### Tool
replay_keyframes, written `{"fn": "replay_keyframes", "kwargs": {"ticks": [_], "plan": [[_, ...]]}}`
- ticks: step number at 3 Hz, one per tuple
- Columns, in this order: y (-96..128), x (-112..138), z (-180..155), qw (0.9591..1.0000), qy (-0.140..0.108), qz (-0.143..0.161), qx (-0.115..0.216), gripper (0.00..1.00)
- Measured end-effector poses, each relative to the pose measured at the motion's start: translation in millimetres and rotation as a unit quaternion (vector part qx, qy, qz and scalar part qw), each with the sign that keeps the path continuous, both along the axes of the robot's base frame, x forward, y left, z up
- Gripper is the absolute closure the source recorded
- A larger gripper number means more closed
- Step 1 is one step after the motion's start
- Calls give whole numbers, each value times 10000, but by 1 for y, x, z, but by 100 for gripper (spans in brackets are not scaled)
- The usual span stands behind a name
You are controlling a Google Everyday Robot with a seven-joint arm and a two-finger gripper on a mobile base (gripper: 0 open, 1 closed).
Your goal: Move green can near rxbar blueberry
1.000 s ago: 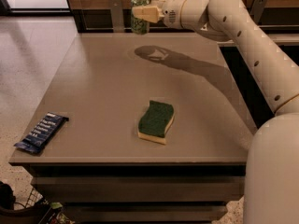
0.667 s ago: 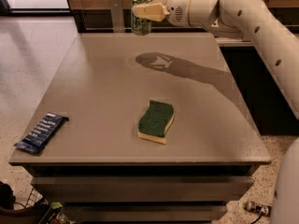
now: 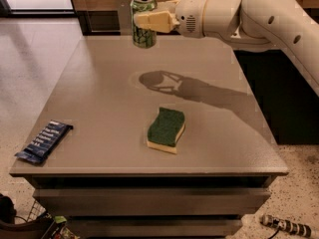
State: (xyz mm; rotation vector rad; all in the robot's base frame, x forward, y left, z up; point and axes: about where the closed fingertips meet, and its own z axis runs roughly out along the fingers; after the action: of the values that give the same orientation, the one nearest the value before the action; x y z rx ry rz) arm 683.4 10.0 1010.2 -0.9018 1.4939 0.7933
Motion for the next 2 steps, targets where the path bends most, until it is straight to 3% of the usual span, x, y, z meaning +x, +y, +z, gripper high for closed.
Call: {"fn": "replay_keyframes", "kwargs": {"ticks": [2], "plan": [[60,-70,-6,9974,-280,652,-152,100]]}}
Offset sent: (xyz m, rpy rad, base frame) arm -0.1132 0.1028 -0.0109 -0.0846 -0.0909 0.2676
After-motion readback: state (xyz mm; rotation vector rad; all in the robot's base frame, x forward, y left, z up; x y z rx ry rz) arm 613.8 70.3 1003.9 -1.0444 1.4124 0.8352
